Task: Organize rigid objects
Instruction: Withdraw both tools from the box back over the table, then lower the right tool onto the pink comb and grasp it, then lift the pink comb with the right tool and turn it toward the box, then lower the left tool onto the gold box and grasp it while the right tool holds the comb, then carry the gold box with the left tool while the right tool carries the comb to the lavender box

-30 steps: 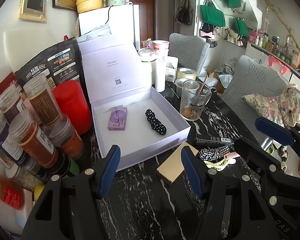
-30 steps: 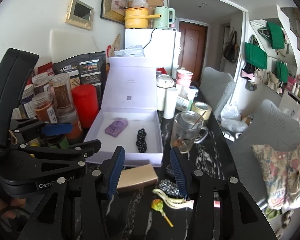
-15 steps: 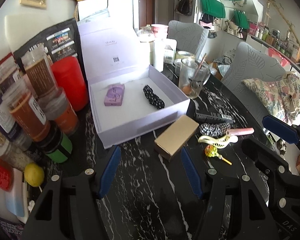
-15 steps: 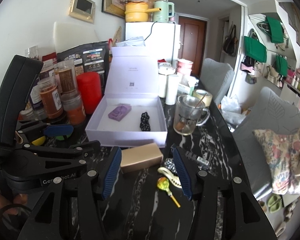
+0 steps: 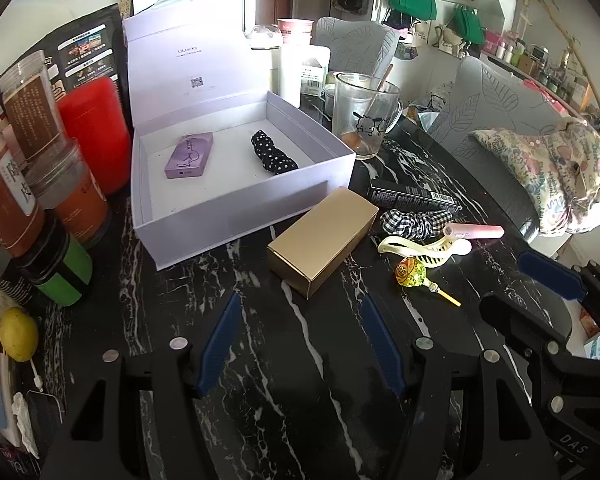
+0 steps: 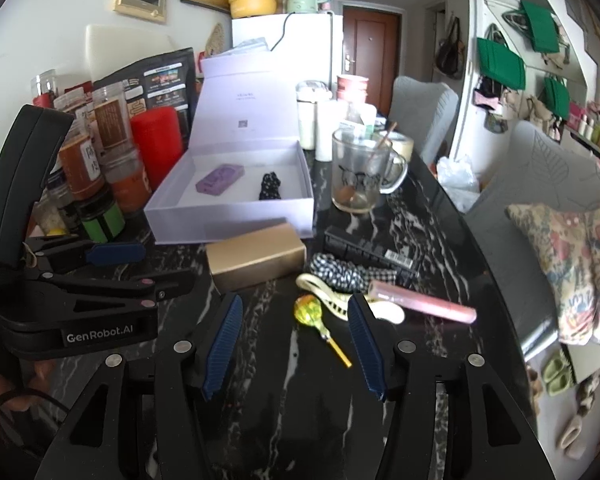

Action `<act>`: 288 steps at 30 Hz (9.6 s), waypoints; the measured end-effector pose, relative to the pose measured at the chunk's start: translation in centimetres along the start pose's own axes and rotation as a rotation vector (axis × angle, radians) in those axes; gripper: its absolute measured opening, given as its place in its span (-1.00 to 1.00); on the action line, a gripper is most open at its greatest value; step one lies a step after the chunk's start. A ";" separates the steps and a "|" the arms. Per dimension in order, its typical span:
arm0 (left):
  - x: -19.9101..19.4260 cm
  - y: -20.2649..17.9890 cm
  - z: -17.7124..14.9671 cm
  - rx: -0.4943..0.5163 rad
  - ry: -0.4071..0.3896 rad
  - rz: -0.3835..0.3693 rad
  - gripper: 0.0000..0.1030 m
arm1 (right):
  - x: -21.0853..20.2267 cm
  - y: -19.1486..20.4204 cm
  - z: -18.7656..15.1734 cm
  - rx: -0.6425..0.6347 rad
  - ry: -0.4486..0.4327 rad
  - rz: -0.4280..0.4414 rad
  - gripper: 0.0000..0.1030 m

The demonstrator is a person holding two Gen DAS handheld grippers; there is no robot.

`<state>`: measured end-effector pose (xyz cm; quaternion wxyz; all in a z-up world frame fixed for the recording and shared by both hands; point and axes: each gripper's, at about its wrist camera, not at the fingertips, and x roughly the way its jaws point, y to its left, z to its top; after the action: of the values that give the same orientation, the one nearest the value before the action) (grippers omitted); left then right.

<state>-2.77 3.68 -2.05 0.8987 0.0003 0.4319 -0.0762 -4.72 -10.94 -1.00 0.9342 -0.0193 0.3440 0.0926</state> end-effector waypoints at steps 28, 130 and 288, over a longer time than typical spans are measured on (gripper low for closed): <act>7.0 -2.8 4.1 0.138 0.026 0.002 0.22 | 4.9 -7.0 -1.8 0.137 0.072 0.008 0.07; 6.1 -4.1 2.9 0.088 0.042 -0.015 0.22 | 4.3 -11.7 -4.9 0.149 0.224 0.160 -0.01; 10.8 14.1 19.1 -0.095 -0.005 0.095 -0.15 | 19.0 1.7 17.4 -0.046 0.049 0.185 -0.74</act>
<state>20.63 14.89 0.65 0.9013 -0.0220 0.4325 -0.0127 20.31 -4.51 0.06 0.9122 -0.0110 0.3649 0.1859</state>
